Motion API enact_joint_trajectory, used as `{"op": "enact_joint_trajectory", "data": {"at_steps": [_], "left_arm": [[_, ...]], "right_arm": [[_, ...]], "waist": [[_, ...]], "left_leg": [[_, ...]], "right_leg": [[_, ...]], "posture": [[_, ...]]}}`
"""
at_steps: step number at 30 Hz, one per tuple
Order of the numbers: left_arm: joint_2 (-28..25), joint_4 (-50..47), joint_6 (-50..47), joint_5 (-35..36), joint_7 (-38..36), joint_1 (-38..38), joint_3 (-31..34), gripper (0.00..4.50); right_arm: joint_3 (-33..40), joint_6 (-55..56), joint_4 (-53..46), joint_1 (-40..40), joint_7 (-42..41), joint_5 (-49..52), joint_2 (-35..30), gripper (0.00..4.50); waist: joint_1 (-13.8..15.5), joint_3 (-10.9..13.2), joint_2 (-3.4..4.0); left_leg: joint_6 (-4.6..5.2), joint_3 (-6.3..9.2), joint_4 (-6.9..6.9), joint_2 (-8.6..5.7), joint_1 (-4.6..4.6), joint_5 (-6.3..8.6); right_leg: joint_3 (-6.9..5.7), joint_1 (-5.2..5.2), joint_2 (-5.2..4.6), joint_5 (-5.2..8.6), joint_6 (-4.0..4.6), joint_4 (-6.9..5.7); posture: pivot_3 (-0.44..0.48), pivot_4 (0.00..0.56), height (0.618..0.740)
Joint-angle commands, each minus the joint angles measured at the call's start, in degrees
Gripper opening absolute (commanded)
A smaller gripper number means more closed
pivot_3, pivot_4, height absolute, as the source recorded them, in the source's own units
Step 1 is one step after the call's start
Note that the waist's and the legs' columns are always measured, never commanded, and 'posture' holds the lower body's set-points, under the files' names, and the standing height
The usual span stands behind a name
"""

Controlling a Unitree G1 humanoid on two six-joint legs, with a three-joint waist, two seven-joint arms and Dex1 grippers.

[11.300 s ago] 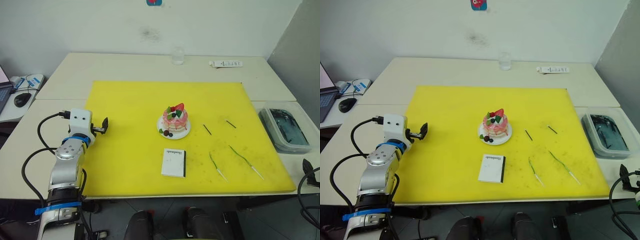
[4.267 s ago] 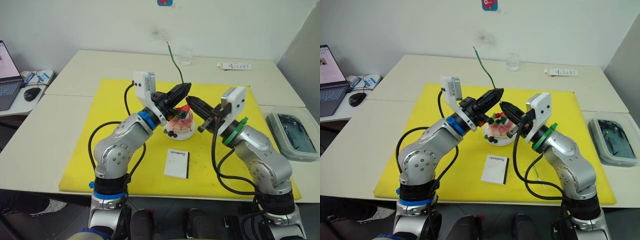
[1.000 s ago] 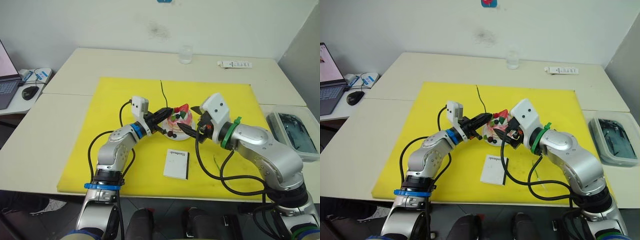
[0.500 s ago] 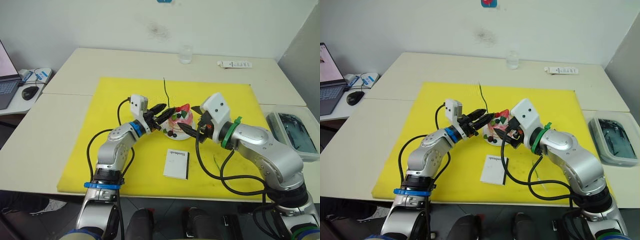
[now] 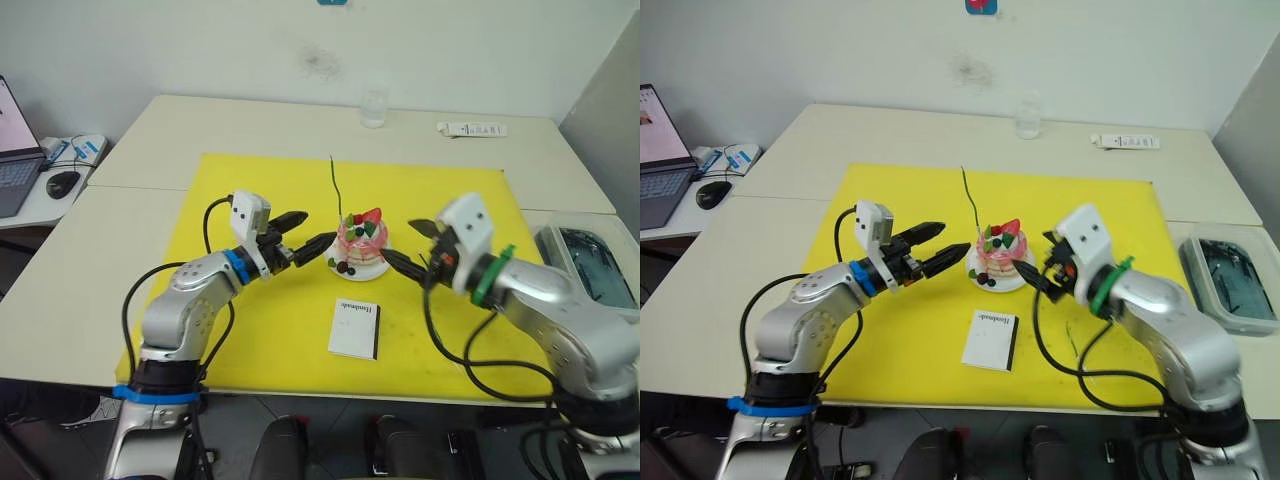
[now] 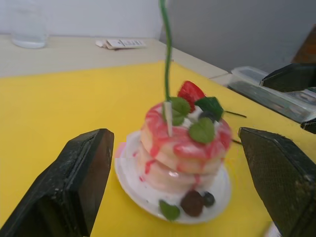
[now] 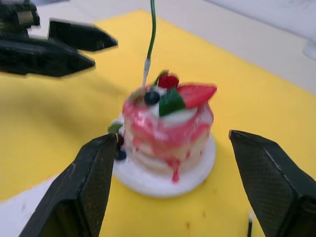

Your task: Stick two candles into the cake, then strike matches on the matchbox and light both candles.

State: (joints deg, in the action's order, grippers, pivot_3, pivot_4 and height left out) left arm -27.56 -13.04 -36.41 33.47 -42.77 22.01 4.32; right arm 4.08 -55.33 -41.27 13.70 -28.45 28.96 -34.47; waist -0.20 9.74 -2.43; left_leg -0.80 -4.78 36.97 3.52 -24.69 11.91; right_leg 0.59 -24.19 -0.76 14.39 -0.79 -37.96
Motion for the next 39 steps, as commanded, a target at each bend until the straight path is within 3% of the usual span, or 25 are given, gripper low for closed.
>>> {"op": "enact_joint_trajectory", "data": {"at_steps": [1,5,12,19,22,30,31,39], "left_arm": [[-4.12,-9.03,-2.58,3.93,-3.64,-1.82,0.55,4.47],[-11.09,-17.30,2.51,2.35,-13.02,-6.45,-4.16,4.47],[-11.94,-18.92,11.71,-1.79,-19.26,-7.19,-10.30,4.47],[-9.82,-16.73,14.70,-4.57,-18.48,-5.27,-12.69,4.47],[-9.11,-16.25,14.57,-4.59,-17.47,-4.75,-12.54,4.50],[-8.47,-17.56,13.69,-4.25,-16.46,-5.12,-13.02,4.50],[-8.46,-17.70,13.56,-4.11,-16.31,-5.24,-12.98,4.50],[-7.81,-18.75,13.12,-3.82,-15.44,-6.67,-13.55,4.50]], "right_arm": [[6.30,2.22,-5.01,-7.44,-3.98,3.14,-2.72,3.78],[9.27,6.88,-6.78,-22.02,-8.46,1.20,-6.70,3.78],[7.30,16.56,-5.13,-37.32,-8.88,-4.25,-6.04,3.78],[3.60,21.61,-2.45,-39.49,-6.48,-9.42,-4.17,3.78],[3.12,21.38,-2.04,-39.63,-5.63,-10.70,-3.86,3.21],[3.38,20.96,-1.66,-39.47,-6.07,-11.62,-4.68,0.24],[3.69,20.73,-1.77,-39.45,-6.16,-11.62,-4.83,0.03],[6.39,19.39,-2.32,-37.84,-5.66,-10.87,-4.63,0.03]], "waist": [[-0.04,0.00,0.00],[-0.04,-0.01,0.02],[0.06,-0.04,0.04],[-0.05,-0.05,0.03],[-0.03,-0.04,0.02],[0.00,-0.05,0.02],[0.00,-0.05,0.02],[0.07,-0.05,0.02]], "left_leg": [[0.00,0.00,0.01,0.00,0.03,0.00],[0.00,-0.01,-0.01,0.00,0.18,0.00],[0.01,-0.09,0.06,-0.02,0.38,-0.01],[0.01,-0.11,0.07,-0.06,0.63,-0.01],[0.00,-0.11,0.04,-0.06,0.63,-0.01],[0.00,-0.09,0.02,-0.05,0.62,0.00],[0.00,-0.09,0.02,-0.06,0.63,0.00],[0.00,-0.09,0.02,-0.08,0.69,0.00]], "right_leg": [[0.01,0.00,0.00,0.01,-0.01,-0.02],[0.01,0.11,0.00,0.02,0.00,-0.02],[0.18,0.19,-0.17,-0.02,0.33,-0.02],[0.20,0.28,-0.23,-0.06,0.37,0.00],[0.21,0.28,-0.23,-0.05,0.39,0.01],[0.22,0.32,-0.22,-0.03,0.40,0.05],[0.22,0.34,-0.22,-0.03,0.40,0.05],[0.23,0.44,-0.25,-0.02,0.40,0.12]], "posture": [[0.000,0.150,0.740],[0.000,0.150,0.740],[0.000,0.150,0.740],[0.000,0.150,0.740],[0.000,0.150,0.740],[0.000,0.150,0.740],[0.000,0.150,0.740],[0.000,0.150,0.740]]}}
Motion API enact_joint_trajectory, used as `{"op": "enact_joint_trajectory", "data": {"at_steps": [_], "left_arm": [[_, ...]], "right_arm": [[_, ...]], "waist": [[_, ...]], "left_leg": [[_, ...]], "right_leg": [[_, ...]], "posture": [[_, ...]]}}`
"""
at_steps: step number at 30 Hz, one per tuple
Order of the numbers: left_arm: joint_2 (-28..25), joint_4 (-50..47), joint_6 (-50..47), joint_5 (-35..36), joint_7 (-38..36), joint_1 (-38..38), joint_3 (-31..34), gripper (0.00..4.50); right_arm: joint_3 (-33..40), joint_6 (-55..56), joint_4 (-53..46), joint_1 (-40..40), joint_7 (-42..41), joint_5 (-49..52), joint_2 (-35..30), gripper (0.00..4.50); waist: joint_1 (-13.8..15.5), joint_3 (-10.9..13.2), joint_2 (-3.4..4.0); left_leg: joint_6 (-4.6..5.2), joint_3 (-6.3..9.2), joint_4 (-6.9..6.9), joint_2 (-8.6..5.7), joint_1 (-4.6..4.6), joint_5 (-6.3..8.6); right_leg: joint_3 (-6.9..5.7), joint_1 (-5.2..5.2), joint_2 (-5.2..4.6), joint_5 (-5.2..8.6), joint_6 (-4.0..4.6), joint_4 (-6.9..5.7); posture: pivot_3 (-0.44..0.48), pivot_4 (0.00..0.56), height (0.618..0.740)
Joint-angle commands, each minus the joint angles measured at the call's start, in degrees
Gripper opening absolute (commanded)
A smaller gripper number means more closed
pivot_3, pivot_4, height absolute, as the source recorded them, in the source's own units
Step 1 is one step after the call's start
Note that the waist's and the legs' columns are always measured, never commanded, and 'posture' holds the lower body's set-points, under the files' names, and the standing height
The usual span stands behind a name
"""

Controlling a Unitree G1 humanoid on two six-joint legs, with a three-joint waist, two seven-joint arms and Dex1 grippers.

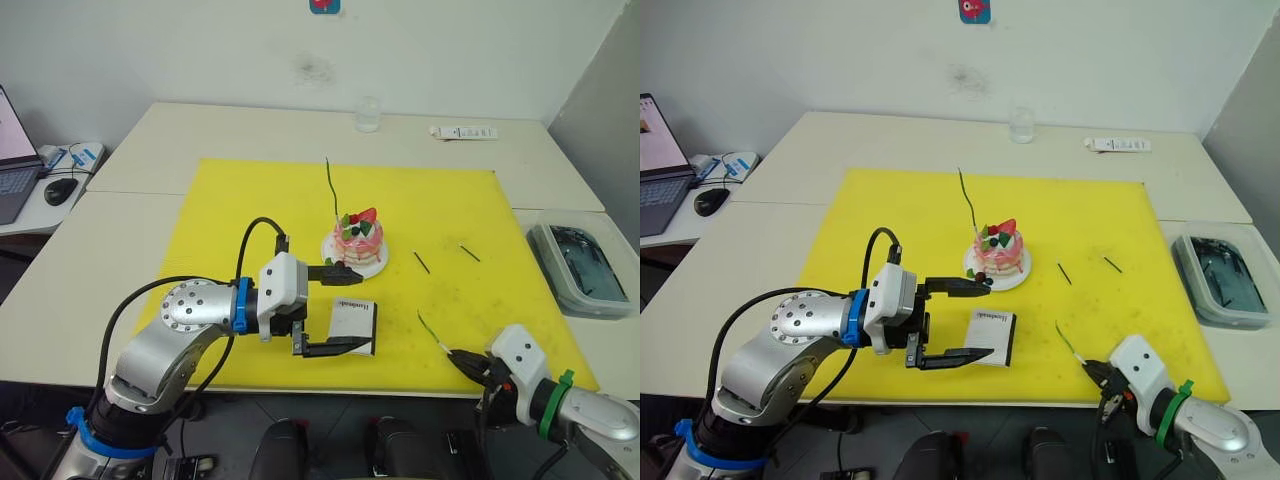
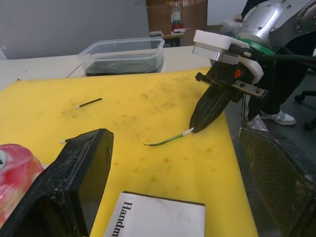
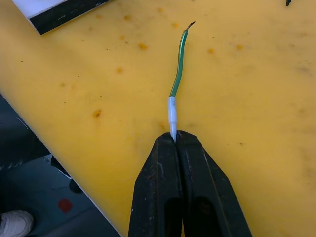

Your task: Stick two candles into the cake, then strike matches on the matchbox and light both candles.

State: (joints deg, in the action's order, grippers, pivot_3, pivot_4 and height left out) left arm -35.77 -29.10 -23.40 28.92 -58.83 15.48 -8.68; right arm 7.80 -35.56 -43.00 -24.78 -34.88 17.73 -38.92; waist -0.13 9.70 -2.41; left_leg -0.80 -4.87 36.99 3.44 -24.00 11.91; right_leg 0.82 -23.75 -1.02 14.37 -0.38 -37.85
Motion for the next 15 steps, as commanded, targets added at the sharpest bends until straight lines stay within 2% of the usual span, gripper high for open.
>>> {"op": "enact_joint_trajectory", "data": {"at_steps": [1,6,15], "left_arm": [[0.41,-2.76,0.15,0.70,0.58,-0.32,-0.62,4.50],[-0.09,-2.92,0.34,0.88,0.07,-0.93,-0.93,4.50],[0.15,-3.95,0.69,1.33,-1.97,-1.43,-2.40,4.50]], "right_arm": [[3.49,-0.41,-0.46,0.94,0.77,0.52,-0.16,0.03],[9.64,0.54,1.30,-0.32,-2.64,0.88,-3.05,0.03],[19.26,6.07,9.23,-4.10,-17.06,2.44,-11.68,0.03]], "waist": [[0.00,0.00,0.00],[0.01,0.00,0.00],[0.01,0.01,0.01]], "left_leg": [[0.00,0.00,0.00,0.00,0.00,0.00],[0.00,0.00,0.00,-0.01,0.00,0.00],[0.00,0.05,-0.02,-0.01,0.07,0.00]], "right_leg": [[0.00,0.00,0.00,0.00,0.00,0.00],[0.00,0.00,0.00,0.00,0.00,0.00],[-0.01,0.08,0.02,0.02,0.03,0.00]], "posture": [[0.000,0.150,0.740],[0.000,0.150,0.740],[0.000,0.150,0.740]]}}
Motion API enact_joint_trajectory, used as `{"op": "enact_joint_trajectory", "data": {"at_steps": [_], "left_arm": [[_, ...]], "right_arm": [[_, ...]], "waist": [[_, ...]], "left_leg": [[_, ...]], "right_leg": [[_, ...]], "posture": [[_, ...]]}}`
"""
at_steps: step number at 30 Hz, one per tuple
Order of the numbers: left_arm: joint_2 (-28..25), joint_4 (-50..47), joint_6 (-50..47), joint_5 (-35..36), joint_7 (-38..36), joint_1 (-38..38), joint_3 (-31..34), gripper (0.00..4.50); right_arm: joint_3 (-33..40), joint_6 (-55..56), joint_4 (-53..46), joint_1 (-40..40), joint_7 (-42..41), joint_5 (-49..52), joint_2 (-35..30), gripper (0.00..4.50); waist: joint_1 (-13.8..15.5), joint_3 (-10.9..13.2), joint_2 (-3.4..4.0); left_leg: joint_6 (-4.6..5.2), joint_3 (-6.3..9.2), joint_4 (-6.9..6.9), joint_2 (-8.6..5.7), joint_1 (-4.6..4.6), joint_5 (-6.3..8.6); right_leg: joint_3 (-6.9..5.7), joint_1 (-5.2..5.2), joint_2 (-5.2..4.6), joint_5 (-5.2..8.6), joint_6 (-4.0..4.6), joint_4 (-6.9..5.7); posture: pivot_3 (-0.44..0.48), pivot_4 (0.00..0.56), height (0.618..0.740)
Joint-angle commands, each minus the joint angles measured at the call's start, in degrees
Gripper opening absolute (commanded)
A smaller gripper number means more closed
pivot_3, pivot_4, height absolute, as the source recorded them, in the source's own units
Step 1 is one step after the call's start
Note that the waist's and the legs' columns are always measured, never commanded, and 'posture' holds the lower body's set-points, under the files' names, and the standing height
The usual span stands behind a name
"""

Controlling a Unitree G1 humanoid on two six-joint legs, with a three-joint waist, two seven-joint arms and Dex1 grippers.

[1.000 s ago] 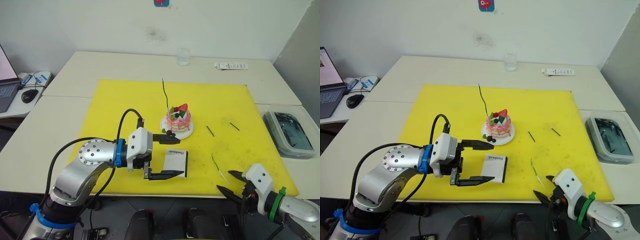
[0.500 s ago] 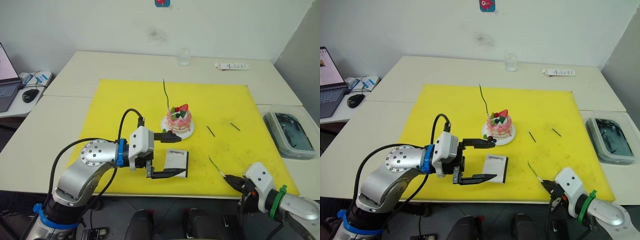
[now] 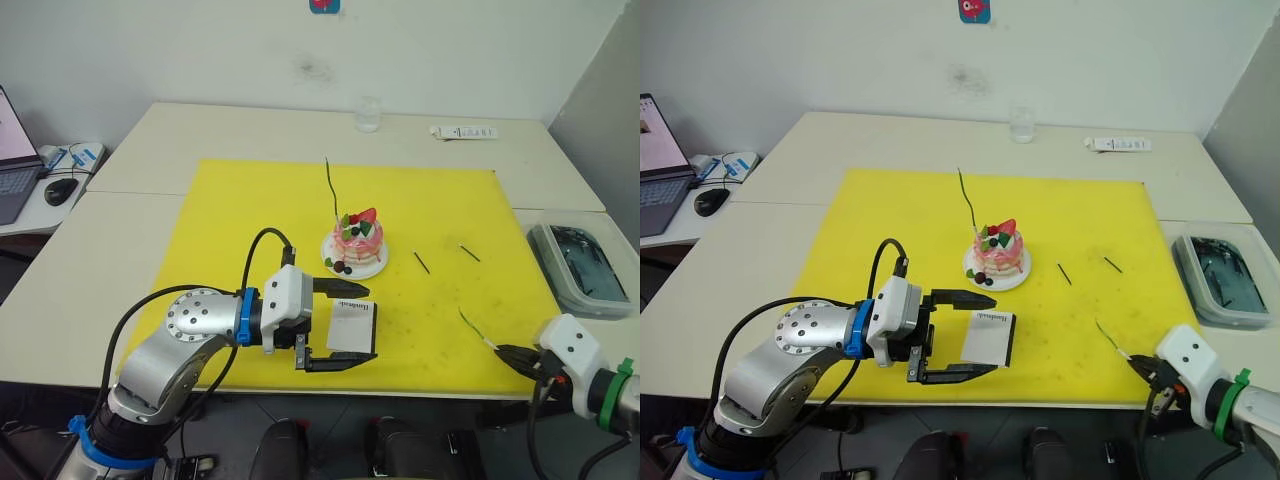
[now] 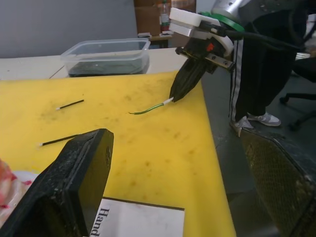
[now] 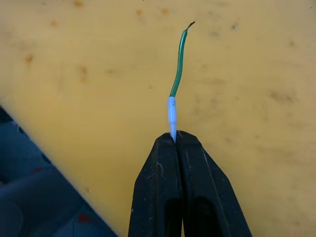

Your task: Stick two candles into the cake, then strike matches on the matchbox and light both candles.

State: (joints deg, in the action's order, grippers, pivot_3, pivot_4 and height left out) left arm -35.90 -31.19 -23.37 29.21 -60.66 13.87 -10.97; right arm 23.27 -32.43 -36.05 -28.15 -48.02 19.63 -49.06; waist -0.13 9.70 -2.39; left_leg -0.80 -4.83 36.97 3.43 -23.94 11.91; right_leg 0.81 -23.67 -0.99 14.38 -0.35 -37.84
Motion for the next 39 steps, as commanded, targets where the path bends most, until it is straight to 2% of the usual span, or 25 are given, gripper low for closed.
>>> {"op": "enact_joint_trajectory", "data": {"at_steps": [1,5,13,16,22,25,28,32,39], "left_arm": [[0.41,-1.82,0.59,1.00,-0.07,0.32,-0.21,4.50],[1.10,-2.46,0.63,0.93,0.32,0.05,-0.95,4.50],[2.74,-3.88,-0.69,0.70,2.70,0.59,-2.32,4.50],[2.74,-4.33,-1.67,0.94,3.27,0.99,-2.76,4.50],[2.12,-4.23,-3.25,1.38,2.82,1.35,-2.54,4.50],[2.14,-4.63,-1.40,0.47,1.31,1.99,-3.36,4.50],[1.69,-3.87,1.96,-1.55,-0.69,2.64,-4.16,4.50],[2.22,-1.51,4.41,-2.64,-1.53,3.00,-4.46,4.50],[1.95,-3.92,4.79,-2.93,0.04,-0.30,-4.61,4.50]], "right_arm": [[5.10,3.77,3.80,-1.22,-5.73,0.67,-2.26,0.03],[9.79,7.82,10.07,-3.31,-13.59,0.84,-5.07,0.03],[8.88,14.83,22.48,-0.80,-17.66,-2.70,-7.69,0.03],[7.54,15.12,24.70,0.51,-18.25,-3.89,-9.15,0.62],[8.78,12.92,26.52,3.40,-22.52,-4.50,-16.16,2.74],[8.94,3.17,20.12,6.01,-24.49,-2.39,-22.50,3.83],[6.79,-8.12,14.46,8.92,-23.58,0.28,-26.20,3.83],[2.42,-16.50,9.98,10.77,-20.93,0.94,-27.86,3.83],[-1.37,-18.46,9.16,10.92,-17.44,-1.48,-26.39,3.83]], "waist": [[0.01,0.00,0.00],[0.01,0.00,0.01],[0.01,0.00,0.02],[-0.07,0.00,0.04],[-0.05,-0.03,0.16],[-0.08,-0.01,0.17],[-0.08,-0.01,0.21],[0.33,0.02,0.12],[0.14,0.04,0.11]], "left_leg": [[0.00,0.01,0.00,0.00,0.01,0.00],[0.00,0.02,0.01,-0.04,0.04,0.00],[0.00,0.05,0.00,-0.04,0.07,0.00],[0.00,0.04,0.00,-0.04,0.08,0.00],[0.00,0.01,0.01,-0.11,0.09,0.00],[0.00,0.01,0.02,-0.11,0.10,0.00],[0.00,0.03,0.01,-0.08,0.11,0.00],[0.00,0.13,-0.01,0.00,0.08,0.00],[0.03,0.01,-0.03,-0.26,-0.01,0.05]], "right_leg": [[-0.01,0.01,0.00,0.00,0.00,0.00],[-0.01,0.09,-0.01,0.00,0.00,0.06],[-0.02,0.14,-0.01,0.00,0.00,0.12],[0.00,0.14,0.00,0.00,0.00,0.11],[0.00,0.15,0.15,-0.01,-0.01,0.10],[0.00,0.15,0.15,-0.01,-0.02,0.10],[0.01,0.13,0.16,-0.01,-0.03,0.06],[-0.10,0.18,0.18,0.06,0.08,0.10],[-0.01,0.16,-0.04,0.18,-0.20,0.15]], "posture": [[0.000,0.150,0.740],[0.000,0.150,0.740],[0.000,0.150,0.740],[0.000,0.150,0.740],[0.000,0.150,0.740],[0.000,0.150,0.740],[0.000,0.150,0.740],[0.000,0.150,0.740],[0.000,0.150,0.740]]}}
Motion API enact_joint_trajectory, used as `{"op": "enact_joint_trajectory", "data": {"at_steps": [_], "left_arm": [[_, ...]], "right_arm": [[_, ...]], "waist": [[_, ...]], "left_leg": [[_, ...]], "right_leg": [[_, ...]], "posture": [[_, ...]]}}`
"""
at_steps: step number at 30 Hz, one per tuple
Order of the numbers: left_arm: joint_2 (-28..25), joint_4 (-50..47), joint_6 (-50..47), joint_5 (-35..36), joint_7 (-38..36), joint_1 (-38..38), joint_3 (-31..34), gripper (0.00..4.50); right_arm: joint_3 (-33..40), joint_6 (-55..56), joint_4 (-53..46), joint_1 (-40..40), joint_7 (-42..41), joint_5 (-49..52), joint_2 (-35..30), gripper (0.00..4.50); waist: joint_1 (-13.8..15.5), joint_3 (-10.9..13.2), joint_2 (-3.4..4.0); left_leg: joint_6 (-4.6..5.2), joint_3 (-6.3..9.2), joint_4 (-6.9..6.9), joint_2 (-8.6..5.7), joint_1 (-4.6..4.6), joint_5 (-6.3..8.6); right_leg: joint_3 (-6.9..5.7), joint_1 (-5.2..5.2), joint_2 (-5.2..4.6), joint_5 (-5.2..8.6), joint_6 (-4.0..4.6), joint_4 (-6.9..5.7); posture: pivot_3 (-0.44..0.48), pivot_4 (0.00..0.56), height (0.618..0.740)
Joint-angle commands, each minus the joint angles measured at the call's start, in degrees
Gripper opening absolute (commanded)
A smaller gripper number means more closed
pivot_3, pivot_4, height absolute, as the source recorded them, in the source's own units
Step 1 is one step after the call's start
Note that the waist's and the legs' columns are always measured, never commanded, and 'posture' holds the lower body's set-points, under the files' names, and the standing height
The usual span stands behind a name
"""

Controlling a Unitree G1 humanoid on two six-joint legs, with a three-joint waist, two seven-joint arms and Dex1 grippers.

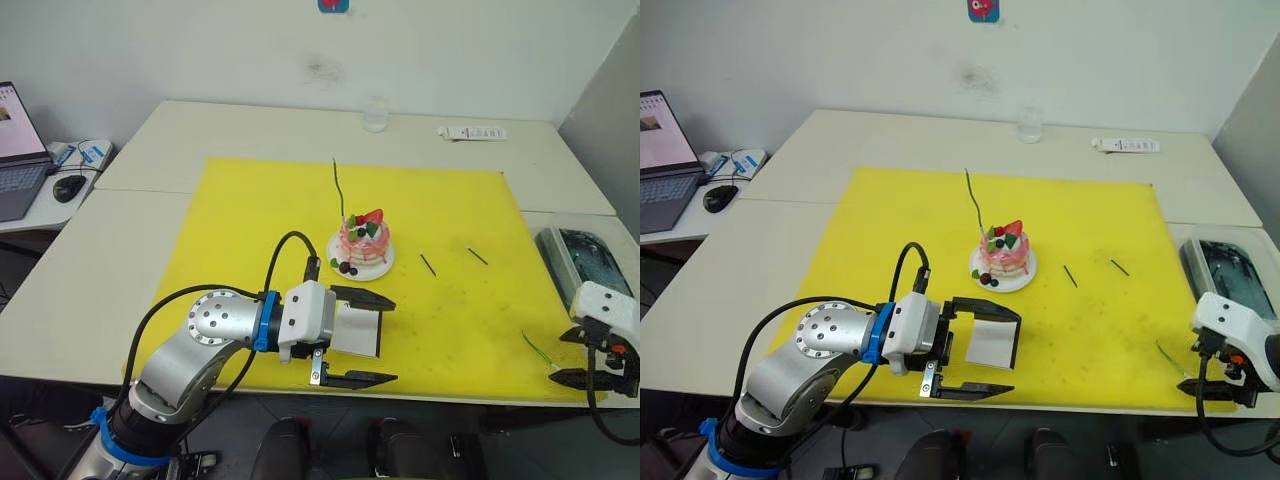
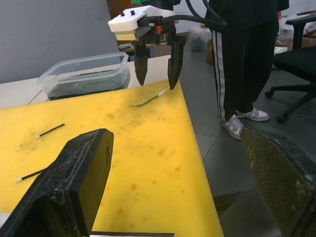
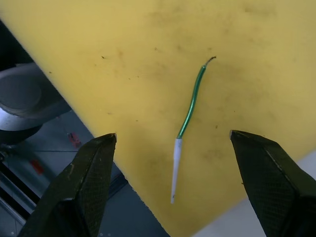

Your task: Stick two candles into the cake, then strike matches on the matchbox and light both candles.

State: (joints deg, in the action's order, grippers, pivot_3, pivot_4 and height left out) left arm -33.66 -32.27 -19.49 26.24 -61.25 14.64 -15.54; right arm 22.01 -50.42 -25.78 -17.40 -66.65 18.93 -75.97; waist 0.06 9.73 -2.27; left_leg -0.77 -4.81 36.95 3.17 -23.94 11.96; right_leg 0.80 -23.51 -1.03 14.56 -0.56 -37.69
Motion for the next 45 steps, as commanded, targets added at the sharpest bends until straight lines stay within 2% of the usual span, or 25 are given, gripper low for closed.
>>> {"op": "enact_joint_trajectory", "data": {"at_steps": [1,4,8,22,25,29,36,38,42,43,45], "left_arm": [[-0.41,-3.16,0.97,0.04,0.66,-1.60,-0.09,4.50],[-0.62,-3.82,1.16,-0.11,0.73,-2.69,-0.54,4.50],[-0.85,-3.49,1.99,-0.43,0.22,-3.16,-0.59,4.50],[-0.93,-2.66,2.72,-0.85,0.03,-3.10,-1.63,4.50],[-1.10,-2.31,2.77,-0.86,-0.07,-2.87,-1.58,4.50],[-1.39,-2.29,2.63,-0.73,-0.19,-2.77,-1.57,4.50],[-1.60,-2.14,2.65,-0.71,-0.45,-2.97,-1.46,4.50],[-1.79,-1.70,2.61,-0.35,-0.24,-3.42,-0.51,4.50],[-0.43,-1.20,-0.67,2.85,3.45,-4.08,2.83,4.50],[0.27,-1.10,-1.71,3.62,4.92,-3.85,3.59,4.50],[3.23,-1.06,-4.58,5.15,10.51,-2.56,5.96,4.50]], "right_arm": [[-0.55,-0.66,-1.18,0.28,1.51,-0.49,0.87,3.83],[-1.86,0.18,-0.52,0.32,2.72,-0.91,1.85,3.24],[-2.90,2.35,0.99,-0.76,3.37,-2.38,2.38,1.92],[-6.35,4.65,4.05,1.01,5.66,-3.57,3.95,1.92],[-6.99,4.18,4.20,1.83,5.93,-3.26,4.28,1.32],[-6.68,3.64,3.60,1.27,5.43,-2.78,4.05,0.05],[-3.94,2.00,1.59,2.82,1.88,0.50,2.27,0.05],[-2.92,-1.04,-0.18,7.29,-0.47,5.75,2.34,0.05],[-4.18,-13.77,-1.89,27.34,1.59,23.00,9.18,0.05],[-4.63,-16.28,-1.82,31.92,4.04,26.03,12.47,0.05],[-4.80,-20.98,-1.12,41.59,13.32,31.22,23.33,0.05]], "waist": [[-0.08,0.01,-0.02],[-0.10,0.01,-0.01],[-0.11,0.01,-0.01],[-0.14,0.01,-0.02],[-0.17,0.01,-0.02],[-0.16,0.00,-0.02],[-0.18,0.00,-0.01],[-0.32,0.00,0.01],[-0.91,0.07,-0.02],[-0.91,0.11,-0.12],[-0.90,0.10,-0.33]], "left_leg": [[0.00,0.01,0.00,0.00,0.00,0.00],[0.00,0.04,0.01,0.01,0.04,0.00],[0.00,0.04,0.05,-0.02,0.06,-0.01],[0.00,0.04,0.04,-0.08,0.06,-0.01],[0.00,0.04,0.06,-0.09,0.06,-0.01],[0.00,0.05,0.06,-0.09,0.07,-0.01],[0.00,0.05,0.05,-0.09,0.07,-0.01],[0.00,0.04,0.05,-0.08,0.09,-0.01],[0.01,0.09,0.08,-0.07,0.17,-0.01],[0.01,0.16,0.08,-0.08,0.17,-0.01],[0.01,0.28,0.09,-0.04,0.16,-0.02]], "right_leg": [[-0.01,0.00,0.00,0.00,0.00,0.00],[-0.03,0.01,0.00,0.00,0.00,-0.06],[-0.03,0.02,0.00,-0.01,-0.01,-0.09],[-0.01,0.03,-0.02,-0.04,-0.06,-0.08],[-0.01,0.03,-0.03,-0.05,-0.08,-0.07],[-0.01,0.04,-0.03,-0.06,-0.10,-0.07],[0.00,0.04,-0.03,-0.06,-0.10,-0.08],[-0.01,0.04,-0.02,-0.07,-0.11,-0.09],[-0.01,0.04,0.10,-0.17,-0.16,-0.13],[0.00,0.05,0.12,-0.18,-0.16,-0.13],[0.01,0.12,0.13,-0.18,-0.15,-0.11]], "posture": [[0.000,0.150,0.740],[0.000,0.150,0.740],[0.000,0.150,0.740],[0.000,0.150,0.740],[0.000,0.150,0.740],[0.000,0.150,0.740],[0.000,0.150,0.740],[0.000,0.150,0.740],[0.000,0.150,0.740],[0.000,0.150,0.740],[0.000,0.150,0.740]]}}
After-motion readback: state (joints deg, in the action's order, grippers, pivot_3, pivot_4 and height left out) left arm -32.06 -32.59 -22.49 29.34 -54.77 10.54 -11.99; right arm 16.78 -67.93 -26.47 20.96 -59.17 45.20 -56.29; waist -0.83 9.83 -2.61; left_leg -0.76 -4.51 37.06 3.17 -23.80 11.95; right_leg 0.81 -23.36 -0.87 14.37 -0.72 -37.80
